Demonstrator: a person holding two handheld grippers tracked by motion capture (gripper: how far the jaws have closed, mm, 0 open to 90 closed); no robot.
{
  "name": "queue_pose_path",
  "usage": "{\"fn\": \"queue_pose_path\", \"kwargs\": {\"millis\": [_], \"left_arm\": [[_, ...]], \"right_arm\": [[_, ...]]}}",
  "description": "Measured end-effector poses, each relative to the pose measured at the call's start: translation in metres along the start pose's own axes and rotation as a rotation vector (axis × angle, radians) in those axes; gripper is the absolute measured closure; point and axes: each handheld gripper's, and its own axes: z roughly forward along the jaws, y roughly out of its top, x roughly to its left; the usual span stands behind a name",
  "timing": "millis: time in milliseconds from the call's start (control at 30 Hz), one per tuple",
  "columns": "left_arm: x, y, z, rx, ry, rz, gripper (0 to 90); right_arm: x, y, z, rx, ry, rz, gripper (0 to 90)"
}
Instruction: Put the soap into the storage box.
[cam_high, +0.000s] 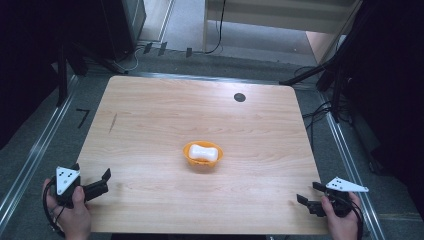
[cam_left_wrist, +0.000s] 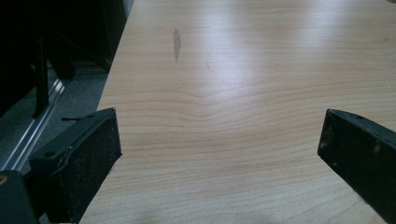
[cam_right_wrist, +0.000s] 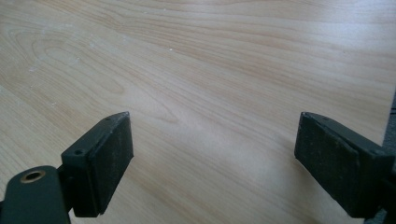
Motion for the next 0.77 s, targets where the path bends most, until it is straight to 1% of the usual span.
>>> {"fn": "queue_pose_path", "kwargs": {"millis": [200,433,667,767], "left_arm": [[0.0,0.0,0.0,0.001,-0.002,-0.005,0.0],[0.0,0.0,0.0,-0.001,-0.003,0.0,0.0],[0.0,0.0,0.0,-0.001,-0.001,-0.002,0.0],[0.0,0.0,0.0,-0.001,0.001,-0.005,0.0]], "right_arm": [[-0.004,-0.013,-0.008,-0.037,-0.01,0.035,12.5],[-0.004,-0.021,-0.016,-0.109,-0.019,0.065,12.5],[-0.002,-0.024,-0.017,-0.133,-0.049,0.059,12.7],[-0.001,-0.023,-0.018,-0.141,-0.054,0.053,12.8]]}}
